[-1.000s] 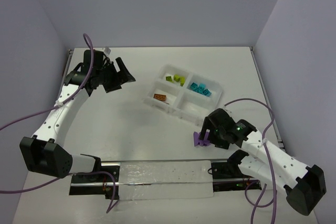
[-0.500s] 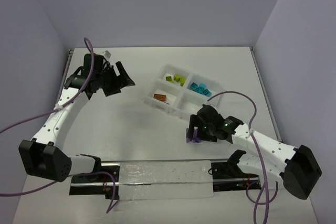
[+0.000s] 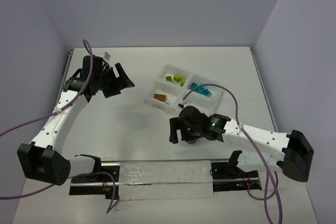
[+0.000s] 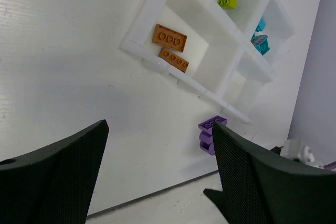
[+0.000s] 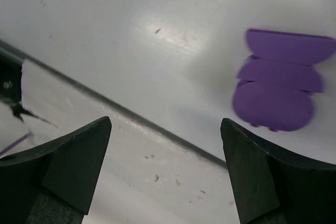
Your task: Sort the legos into containers by color
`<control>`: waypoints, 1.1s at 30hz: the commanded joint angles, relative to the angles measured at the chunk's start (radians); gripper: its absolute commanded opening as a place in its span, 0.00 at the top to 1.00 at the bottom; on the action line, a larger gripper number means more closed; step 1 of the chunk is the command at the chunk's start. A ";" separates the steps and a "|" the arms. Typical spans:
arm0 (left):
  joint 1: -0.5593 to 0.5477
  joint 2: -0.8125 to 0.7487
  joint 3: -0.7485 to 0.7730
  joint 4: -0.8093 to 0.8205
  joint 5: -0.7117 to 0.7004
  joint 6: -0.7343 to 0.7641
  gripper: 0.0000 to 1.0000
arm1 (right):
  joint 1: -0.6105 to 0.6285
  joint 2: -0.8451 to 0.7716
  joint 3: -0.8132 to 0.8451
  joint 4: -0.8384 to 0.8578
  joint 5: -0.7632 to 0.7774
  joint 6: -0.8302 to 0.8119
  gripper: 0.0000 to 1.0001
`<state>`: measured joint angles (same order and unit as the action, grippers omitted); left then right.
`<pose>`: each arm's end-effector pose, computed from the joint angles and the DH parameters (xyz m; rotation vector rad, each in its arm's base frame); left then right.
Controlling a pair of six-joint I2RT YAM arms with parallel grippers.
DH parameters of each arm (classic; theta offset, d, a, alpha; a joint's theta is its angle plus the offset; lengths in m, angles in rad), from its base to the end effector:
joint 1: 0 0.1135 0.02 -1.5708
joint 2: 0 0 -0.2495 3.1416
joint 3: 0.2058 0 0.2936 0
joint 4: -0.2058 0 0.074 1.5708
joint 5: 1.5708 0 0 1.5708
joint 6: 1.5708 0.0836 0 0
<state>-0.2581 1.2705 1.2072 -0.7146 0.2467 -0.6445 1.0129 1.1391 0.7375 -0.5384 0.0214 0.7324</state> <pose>0.3306 -0.1084 0.2847 -0.3436 2.4146 -0.7164 0.1585 0.2506 0.1557 -0.3609 2.6224 0.6434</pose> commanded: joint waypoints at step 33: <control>0.000 -0.073 -0.052 0.047 0.032 -0.035 0.13 | -0.137 0.157 -0.019 -0.046 0.167 -0.171 0.05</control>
<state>-0.2581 1.2118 1.1564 -0.7052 0.2512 -0.6697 0.8745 1.2680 0.6991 -0.6358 0.1493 0.5794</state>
